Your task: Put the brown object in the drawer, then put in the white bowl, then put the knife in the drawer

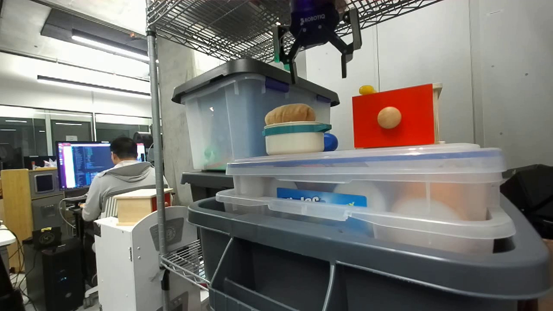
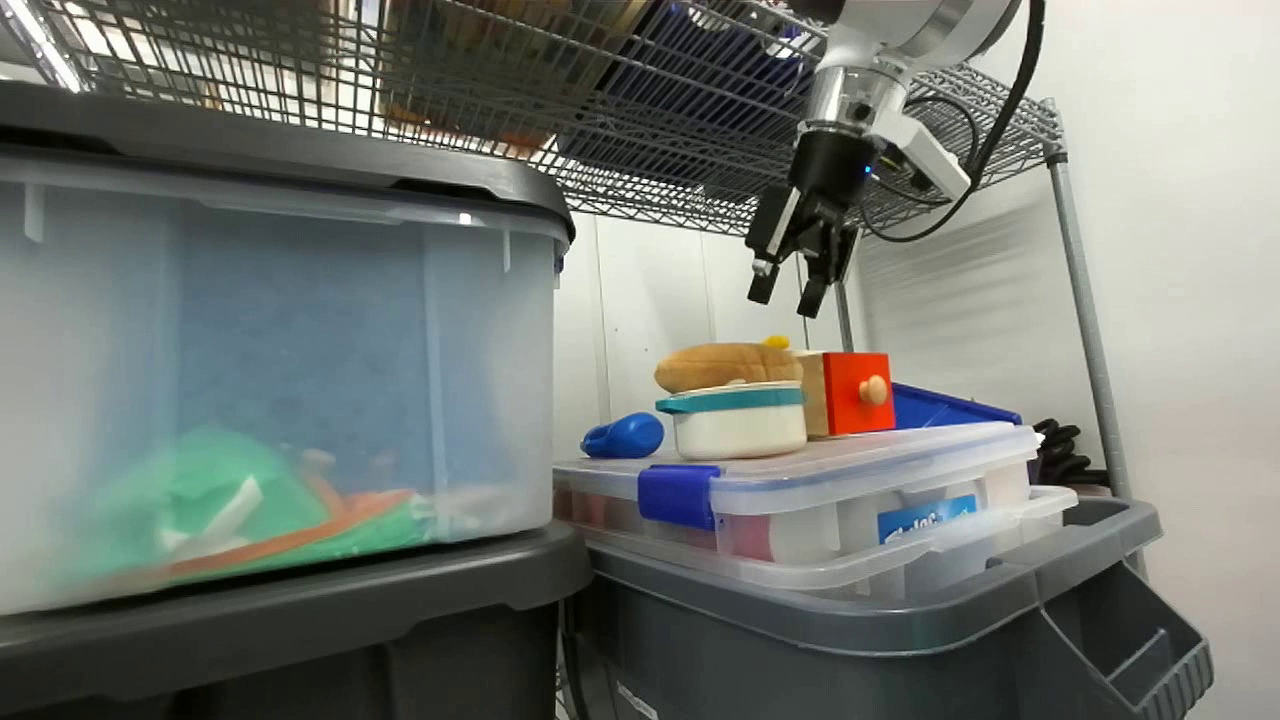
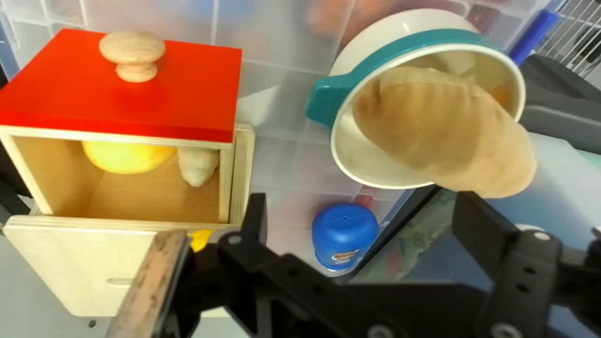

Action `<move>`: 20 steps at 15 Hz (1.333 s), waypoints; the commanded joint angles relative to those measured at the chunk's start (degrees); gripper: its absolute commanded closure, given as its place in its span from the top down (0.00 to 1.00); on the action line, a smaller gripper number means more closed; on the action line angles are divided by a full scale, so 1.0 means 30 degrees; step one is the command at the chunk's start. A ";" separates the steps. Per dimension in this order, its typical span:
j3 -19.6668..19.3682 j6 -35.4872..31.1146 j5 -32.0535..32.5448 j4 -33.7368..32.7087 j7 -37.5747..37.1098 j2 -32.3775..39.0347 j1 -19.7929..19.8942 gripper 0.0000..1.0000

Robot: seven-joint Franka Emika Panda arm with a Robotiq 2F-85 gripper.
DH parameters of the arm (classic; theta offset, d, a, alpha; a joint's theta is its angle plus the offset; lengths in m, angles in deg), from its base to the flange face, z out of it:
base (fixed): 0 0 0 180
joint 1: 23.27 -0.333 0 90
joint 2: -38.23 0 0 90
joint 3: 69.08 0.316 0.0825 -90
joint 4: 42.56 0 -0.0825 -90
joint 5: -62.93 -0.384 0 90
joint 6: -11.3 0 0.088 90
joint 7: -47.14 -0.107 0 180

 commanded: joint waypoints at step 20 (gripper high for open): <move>0.0258 0.1838 -0.0593 0.0627 0.2379 0.0459 -0.1428 0.98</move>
